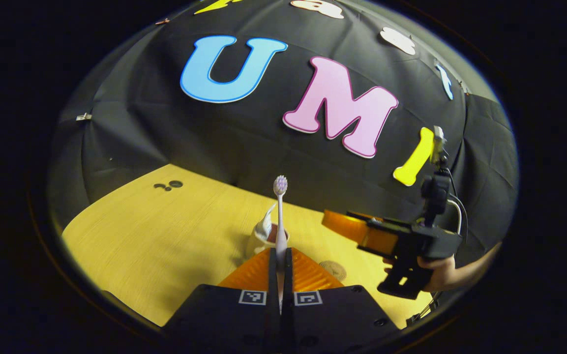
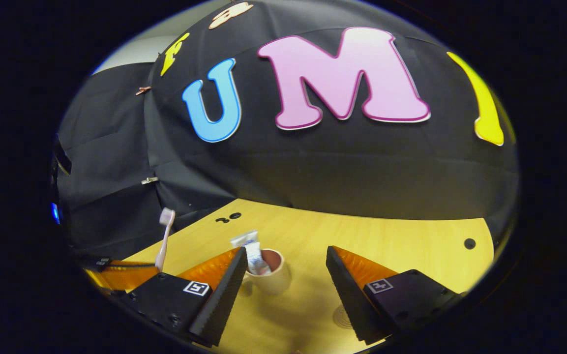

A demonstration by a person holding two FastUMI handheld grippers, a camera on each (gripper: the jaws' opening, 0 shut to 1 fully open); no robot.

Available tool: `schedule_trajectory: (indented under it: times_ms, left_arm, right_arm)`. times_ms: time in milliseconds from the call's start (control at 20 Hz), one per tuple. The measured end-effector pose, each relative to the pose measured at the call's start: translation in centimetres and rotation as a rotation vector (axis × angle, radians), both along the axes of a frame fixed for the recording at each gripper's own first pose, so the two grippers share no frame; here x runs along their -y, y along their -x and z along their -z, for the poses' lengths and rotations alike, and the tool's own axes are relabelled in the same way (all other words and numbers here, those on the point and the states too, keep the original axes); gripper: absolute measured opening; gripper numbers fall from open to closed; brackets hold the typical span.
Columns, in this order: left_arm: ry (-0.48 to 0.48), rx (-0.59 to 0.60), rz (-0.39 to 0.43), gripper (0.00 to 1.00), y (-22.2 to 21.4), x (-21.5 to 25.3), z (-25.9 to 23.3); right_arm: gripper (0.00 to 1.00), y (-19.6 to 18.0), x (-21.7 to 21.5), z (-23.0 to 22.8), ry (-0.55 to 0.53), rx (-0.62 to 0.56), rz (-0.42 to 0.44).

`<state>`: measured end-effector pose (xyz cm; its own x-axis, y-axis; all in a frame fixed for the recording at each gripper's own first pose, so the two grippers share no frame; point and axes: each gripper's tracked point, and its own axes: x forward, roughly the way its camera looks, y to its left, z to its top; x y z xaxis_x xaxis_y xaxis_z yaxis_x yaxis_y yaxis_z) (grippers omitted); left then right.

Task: Put the toothbrush and toothpaste on the desktop into the cup, then pick up the cup and place it on the coaster on the desktop.

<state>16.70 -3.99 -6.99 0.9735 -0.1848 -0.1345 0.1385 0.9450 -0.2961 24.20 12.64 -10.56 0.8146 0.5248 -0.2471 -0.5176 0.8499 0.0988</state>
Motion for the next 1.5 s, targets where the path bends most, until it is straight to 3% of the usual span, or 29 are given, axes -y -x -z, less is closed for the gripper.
schedule_trajectory:
  times_ms: [250, 400, 750, 1100, 1500]
  left_arm:
    - [0.022, 0.135, 0.053, 0.06, -6.1, 2.7, -2.9]
    - [-0.013, 0.176, 0.072, 0.06, -9.4, 3.7, -2.7]
    - [-0.039, 0.253, 0.037, 0.06, -14.7, 2.8, -2.1]
    - [-0.102, 0.280, 0.036, 0.07, -15.8, 3.2, 0.2]
    - [-0.095, 0.300, 0.011, 0.07, -17.5, 2.6, 1.1]
  right_arm:
    - [0.98, 0.8, 6.9, 1.8, 0.023, -0.053, 0.120]
    - [0.98, 1.4, 10.2, 3.3, 0.038, -0.083, 0.183]
    - [0.98, 2.8, 15.8, 5.5, 0.096, -0.093, 0.265]
    - [0.98, 5.1, 18.7, 7.7, 0.131, -0.130, 0.305]
    - [0.98, 5.6, 18.7, 9.5, 0.142, -0.161, 0.310]
